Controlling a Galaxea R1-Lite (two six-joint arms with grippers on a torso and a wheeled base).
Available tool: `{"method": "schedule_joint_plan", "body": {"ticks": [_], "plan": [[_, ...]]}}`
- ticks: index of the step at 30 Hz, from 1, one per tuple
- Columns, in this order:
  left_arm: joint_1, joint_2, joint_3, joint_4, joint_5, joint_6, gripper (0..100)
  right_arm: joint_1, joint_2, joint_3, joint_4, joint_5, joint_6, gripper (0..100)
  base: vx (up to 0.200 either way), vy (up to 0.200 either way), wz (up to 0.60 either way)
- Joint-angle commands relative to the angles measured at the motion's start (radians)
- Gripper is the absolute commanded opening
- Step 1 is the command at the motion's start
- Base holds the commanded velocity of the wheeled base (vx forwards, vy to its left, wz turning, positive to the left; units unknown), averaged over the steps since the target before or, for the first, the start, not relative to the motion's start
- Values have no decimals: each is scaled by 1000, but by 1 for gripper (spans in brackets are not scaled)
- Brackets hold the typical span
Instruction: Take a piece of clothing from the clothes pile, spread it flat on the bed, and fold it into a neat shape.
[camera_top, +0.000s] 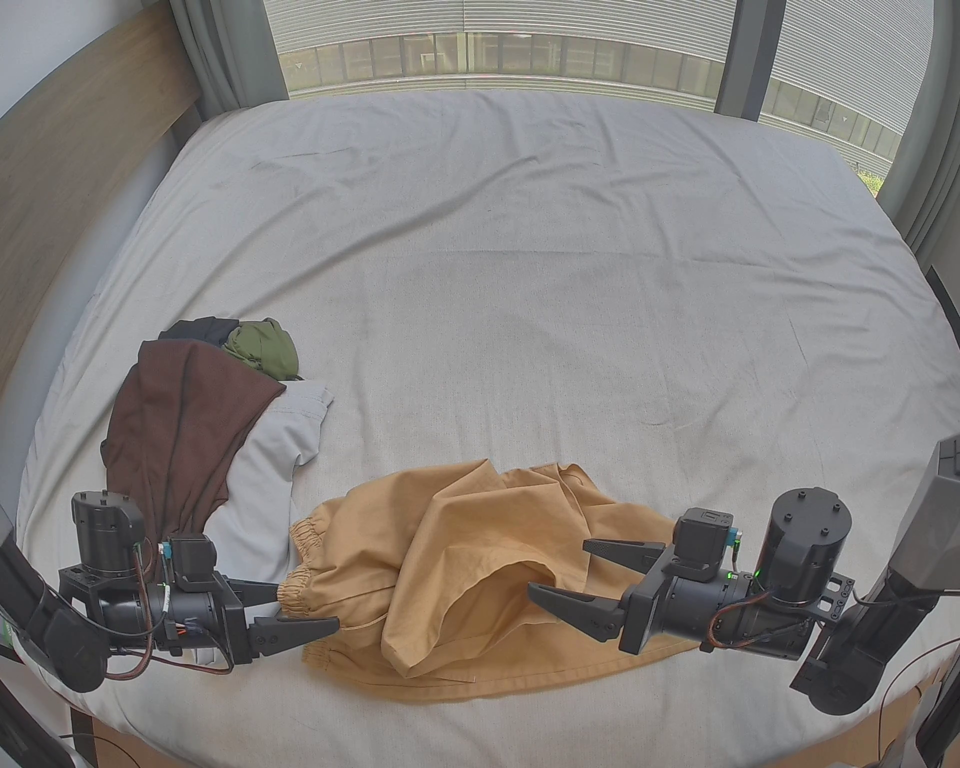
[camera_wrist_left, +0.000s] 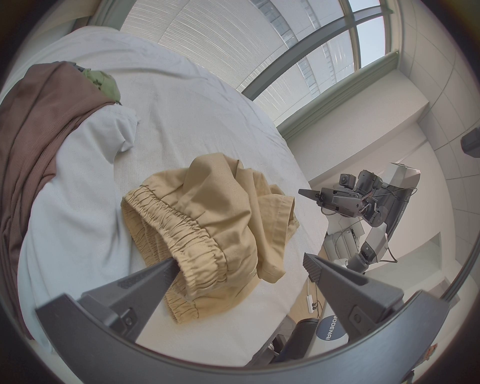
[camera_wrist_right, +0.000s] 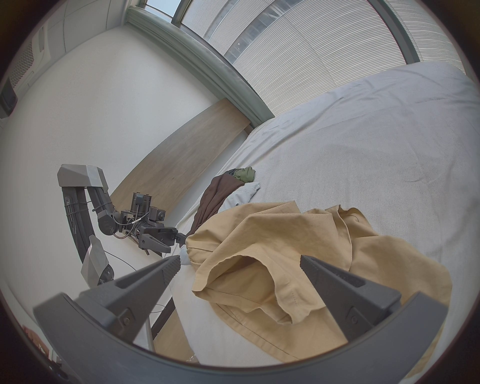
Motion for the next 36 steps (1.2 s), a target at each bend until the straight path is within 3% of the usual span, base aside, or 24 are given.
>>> {"method": "schedule_joint_plan", "body": {"ticks": [1, 11, 16, 21, 22, 28, 33, 36], "plan": [[-23, 49, 32, -51, 0, -15, 100, 1, 2, 0, 0, 0, 0, 100, 0, 0, 0], [-84, 70, 29, -62, 0, -31, 100, 1, 2, 1, 0, 0, 0, 100, 0, 0, 0], [-88, 130, 32, -148, 0, -28, 100, 1, 2, 1, 0, 0, 0, 100, 0, 0, 0], [-94, 251, 64, -341, 1, -28, 100, 1, 2, 1, 0, 0, 0, 100, 0, 0, 0], [-94, 274, 74, -384, 5, -28, 0, 1, 2, 1, 0, 0, 0, 100, 0, 0, 0], [-92, 375, 126, -594, 8, -31, 0, 1, 2, 1, 0, 0, 0, 100, 0, 0, 0], [-92, 366, 132, -596, 9, -52, 0, 1, 0, 1, 0, 0, 0, 100, 0, 0, 0], [-94, 313, 132, -596, 9, -120, 0, 1, 2, 1, 0, 0, 0, 100, 0, 0, 0]]}}
